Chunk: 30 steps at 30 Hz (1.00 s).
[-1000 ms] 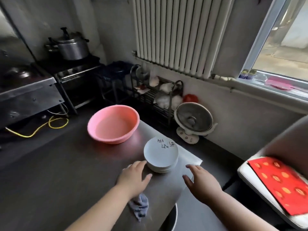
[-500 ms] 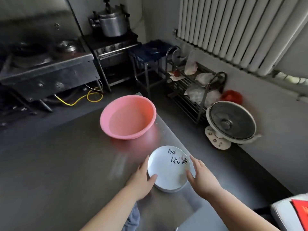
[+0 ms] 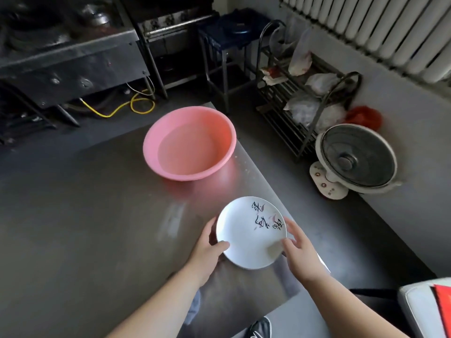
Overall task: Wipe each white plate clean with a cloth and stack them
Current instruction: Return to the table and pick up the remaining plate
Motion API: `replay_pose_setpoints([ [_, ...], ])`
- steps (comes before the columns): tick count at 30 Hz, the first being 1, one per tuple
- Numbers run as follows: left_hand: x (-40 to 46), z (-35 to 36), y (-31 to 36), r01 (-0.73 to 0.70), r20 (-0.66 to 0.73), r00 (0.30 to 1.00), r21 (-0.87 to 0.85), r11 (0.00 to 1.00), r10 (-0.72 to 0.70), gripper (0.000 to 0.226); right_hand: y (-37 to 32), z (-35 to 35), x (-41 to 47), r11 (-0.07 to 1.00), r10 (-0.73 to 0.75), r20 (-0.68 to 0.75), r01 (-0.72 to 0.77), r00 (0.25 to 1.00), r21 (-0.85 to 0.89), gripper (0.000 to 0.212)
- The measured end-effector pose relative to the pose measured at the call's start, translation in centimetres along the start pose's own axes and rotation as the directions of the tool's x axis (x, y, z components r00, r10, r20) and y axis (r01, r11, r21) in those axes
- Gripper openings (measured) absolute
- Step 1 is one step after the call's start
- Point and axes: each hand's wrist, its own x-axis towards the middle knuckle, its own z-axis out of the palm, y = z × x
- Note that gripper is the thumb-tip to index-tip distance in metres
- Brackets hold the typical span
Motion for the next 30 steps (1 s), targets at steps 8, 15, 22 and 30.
replay_pose_setpoints([
  [8,-3.9,1.0,0.2,-0.008,-0.054,0.999,-0.135,0.991,0.001,0.074,-1.5,0.5,-2.5,0.999,-0.046,0.002,0.046,0.999,-0.021,0.047],
  [15,-12.4,-3.0,-2.0,-0.015,-0.189,0.982,-0.236,0.972,-0.031,0.077,-2.7,3.4,-6.3,0.987,-0.075,0.205,0.102,0.976,-0.127,0.058],
  [22,-23.6,-10.7,-6.2,-0.131,-0.384,0.923,-0.281,0.951,0.013,0.087,-3.9,12.4,-12.7,0.971,-0.145,0.413,0.209,0.899,-0.116,0.051],
  [30,-39.0,-19.7,-14.4,-0.275,-0.578,0.816,-0.343,0.898,0.029,0.086,-3.0,25.8,-24.1,0.951,-0.182,0.665,0.302,0.724,-0.068,0.052],
])
